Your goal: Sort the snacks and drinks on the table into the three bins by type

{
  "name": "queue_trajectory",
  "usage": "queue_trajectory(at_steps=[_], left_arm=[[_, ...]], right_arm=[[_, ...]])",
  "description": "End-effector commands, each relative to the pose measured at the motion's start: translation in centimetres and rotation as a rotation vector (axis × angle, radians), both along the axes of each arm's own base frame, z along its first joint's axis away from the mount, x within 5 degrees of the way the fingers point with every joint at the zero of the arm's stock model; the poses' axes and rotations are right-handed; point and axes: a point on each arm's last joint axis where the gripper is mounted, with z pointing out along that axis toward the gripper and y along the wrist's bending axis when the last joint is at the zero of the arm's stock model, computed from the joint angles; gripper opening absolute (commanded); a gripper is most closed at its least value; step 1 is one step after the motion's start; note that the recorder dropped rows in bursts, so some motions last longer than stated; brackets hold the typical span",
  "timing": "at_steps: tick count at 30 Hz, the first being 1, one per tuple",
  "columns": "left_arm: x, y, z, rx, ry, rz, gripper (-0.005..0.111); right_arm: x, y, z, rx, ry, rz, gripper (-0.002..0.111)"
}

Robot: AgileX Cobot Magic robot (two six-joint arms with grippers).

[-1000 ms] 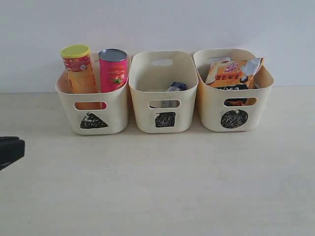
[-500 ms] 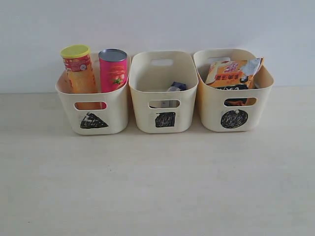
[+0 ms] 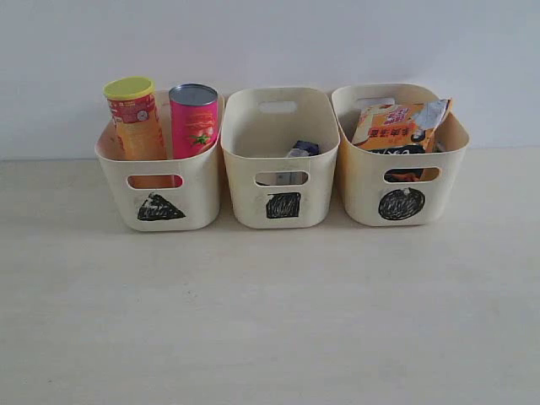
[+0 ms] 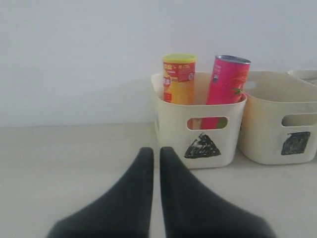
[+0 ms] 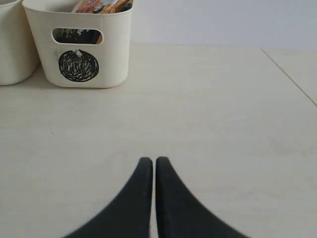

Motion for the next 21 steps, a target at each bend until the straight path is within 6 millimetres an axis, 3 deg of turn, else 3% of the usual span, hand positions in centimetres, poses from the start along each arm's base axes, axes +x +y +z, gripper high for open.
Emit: queue_trajectory(at_steps=[1, 13, 21], left_arm=[[-0.47, 0.18, 0.41, -0.016, -0.073, 0.027, 0.004], [-0.48, 0.61, 0.38, -0.029, -0.070, 0.101, 0.004], [-0.57, 0.49, 1.27, -0.204, -0.160, 0.075, 0.004]], right_arm=[[0.01, -0.02, -0.03, -0.001, -0.012, -0.005, 0.000], [0.01, -0.02, -0.03, -0.001, -0.012, -0.005, 0.000], [0.01, -0.02, -0.03, -0.001, -0.012, -0.005, 0.000]])
